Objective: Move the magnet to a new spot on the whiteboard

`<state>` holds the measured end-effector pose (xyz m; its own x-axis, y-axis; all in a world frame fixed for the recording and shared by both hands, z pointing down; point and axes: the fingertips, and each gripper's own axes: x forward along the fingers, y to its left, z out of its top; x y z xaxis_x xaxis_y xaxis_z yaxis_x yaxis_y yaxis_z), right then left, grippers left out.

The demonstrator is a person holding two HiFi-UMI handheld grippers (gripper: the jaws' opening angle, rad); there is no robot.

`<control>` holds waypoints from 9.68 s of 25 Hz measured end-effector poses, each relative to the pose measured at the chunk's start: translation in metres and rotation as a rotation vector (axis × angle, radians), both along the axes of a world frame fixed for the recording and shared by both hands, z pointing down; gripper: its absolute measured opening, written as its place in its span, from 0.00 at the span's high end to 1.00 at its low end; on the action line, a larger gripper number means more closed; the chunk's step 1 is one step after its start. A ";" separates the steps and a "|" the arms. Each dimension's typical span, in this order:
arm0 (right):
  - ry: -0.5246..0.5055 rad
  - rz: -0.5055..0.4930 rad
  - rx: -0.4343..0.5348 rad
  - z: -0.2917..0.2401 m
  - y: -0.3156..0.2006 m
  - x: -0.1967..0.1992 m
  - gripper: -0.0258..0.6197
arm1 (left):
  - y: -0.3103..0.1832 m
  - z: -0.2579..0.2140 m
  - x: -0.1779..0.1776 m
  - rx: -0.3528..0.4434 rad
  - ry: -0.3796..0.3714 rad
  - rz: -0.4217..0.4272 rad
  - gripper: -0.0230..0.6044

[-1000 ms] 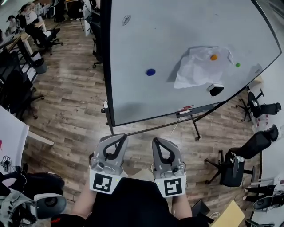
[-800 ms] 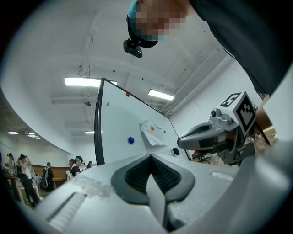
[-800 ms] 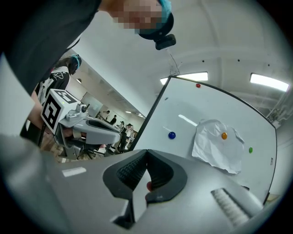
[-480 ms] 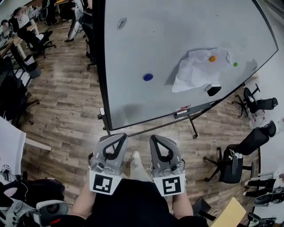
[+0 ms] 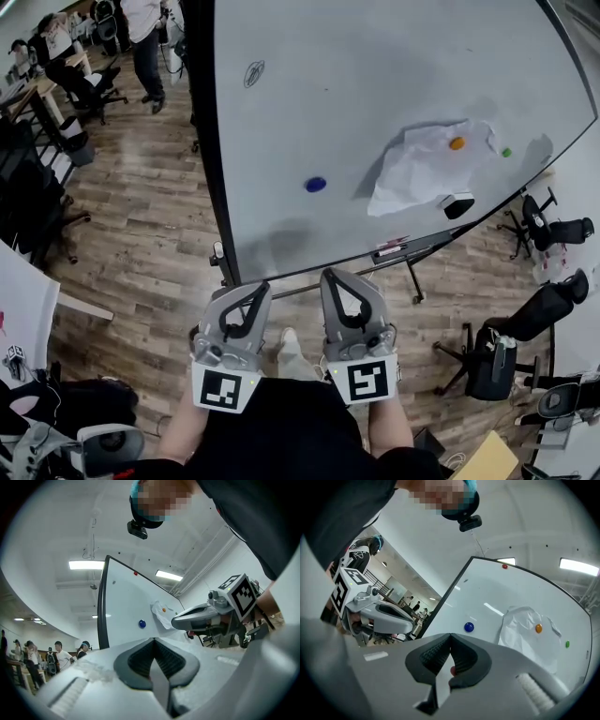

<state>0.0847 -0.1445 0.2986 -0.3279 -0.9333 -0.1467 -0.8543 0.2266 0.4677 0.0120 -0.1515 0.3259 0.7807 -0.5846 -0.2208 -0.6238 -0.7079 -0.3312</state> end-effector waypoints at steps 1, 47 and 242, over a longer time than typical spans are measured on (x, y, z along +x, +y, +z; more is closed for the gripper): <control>0.004 -0.001 0.005 -0.002 -0.004 0.001 0.96 | -0.002 -0.001 0.000 0.003 0.000 -0.003 0.96; -0.028 0.030 0.121 -0.044 -0.110 0.007 0.73 | -0.054 -0.008 -0.007 0.031 -0.029 -0.117 0.96; -0.012 -0.077 0.067 -0.040 -0.040 -0.006 0.77 | -0.011 0.003 -0.028 0.041 -0.032 -0.144 0.96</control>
<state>0.0789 -0.1841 0.2583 -0.3964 -0.8932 -0.2124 -0.8410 0.2604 0.4743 -0.0164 -0.1627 0.3292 0.6966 -0.6818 -0.2233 -0.7064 -0.5976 -0.3793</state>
